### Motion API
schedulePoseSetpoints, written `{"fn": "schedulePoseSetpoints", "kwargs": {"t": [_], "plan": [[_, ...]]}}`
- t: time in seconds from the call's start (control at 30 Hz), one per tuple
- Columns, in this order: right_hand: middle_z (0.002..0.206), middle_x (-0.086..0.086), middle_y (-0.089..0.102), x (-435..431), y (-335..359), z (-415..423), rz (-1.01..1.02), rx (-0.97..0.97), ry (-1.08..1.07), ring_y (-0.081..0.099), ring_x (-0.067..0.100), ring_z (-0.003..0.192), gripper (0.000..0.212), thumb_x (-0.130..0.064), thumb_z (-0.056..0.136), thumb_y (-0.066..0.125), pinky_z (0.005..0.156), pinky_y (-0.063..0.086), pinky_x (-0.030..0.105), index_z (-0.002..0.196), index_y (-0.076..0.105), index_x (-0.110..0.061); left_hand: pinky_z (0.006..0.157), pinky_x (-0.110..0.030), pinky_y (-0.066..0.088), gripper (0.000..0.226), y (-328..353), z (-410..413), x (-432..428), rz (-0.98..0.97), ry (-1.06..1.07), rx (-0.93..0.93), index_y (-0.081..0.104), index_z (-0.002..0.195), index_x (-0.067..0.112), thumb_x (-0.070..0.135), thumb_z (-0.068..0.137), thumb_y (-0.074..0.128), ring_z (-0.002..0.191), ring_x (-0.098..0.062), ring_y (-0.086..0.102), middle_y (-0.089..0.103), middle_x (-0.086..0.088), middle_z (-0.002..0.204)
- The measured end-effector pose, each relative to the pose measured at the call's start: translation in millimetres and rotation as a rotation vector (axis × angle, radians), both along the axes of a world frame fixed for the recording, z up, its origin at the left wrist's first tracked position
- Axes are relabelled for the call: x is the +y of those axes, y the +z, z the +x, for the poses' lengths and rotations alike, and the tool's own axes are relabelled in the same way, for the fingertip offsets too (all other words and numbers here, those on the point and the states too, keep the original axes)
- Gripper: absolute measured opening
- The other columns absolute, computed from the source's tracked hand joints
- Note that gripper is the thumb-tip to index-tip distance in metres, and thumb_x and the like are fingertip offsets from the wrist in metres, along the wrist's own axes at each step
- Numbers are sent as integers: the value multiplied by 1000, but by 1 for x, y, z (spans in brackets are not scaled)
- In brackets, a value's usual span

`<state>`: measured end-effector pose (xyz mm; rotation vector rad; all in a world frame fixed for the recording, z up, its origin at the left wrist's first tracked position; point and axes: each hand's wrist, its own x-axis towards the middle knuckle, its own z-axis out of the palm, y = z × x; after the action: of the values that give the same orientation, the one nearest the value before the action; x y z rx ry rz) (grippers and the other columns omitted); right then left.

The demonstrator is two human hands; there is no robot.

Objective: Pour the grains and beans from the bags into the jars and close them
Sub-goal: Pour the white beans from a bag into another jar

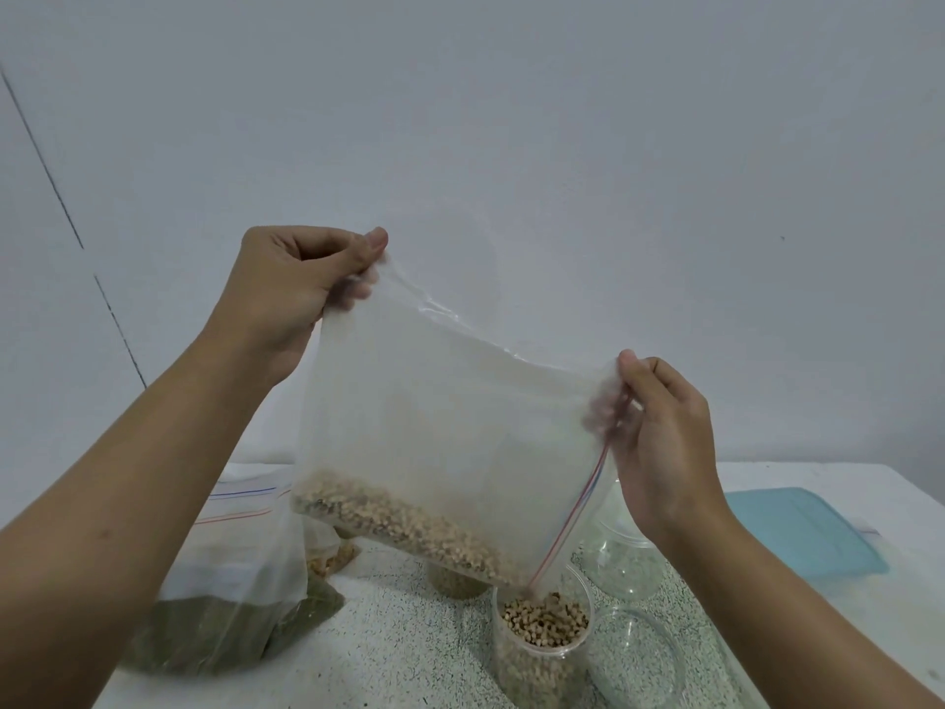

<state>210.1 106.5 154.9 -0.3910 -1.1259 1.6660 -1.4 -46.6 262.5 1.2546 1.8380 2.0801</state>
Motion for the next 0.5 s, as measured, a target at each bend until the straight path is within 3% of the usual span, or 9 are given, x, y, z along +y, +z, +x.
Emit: {"fn": "schedulePoseSetpoints", "kwargs": {"t": [0.5], "plan": [[60, 1, 46, 3, -3, -1, 0, -47, -18, 42, 16, 53, 32, -19, 105, 53, 57, 42, 31, 74, 48, -13, 68, -27, 44, 23, 3, 1, 4, -25, -41, 11, 79, 73, 12, 36, 74, 81, 57, -11, 55, 70, -3, 72]]}}
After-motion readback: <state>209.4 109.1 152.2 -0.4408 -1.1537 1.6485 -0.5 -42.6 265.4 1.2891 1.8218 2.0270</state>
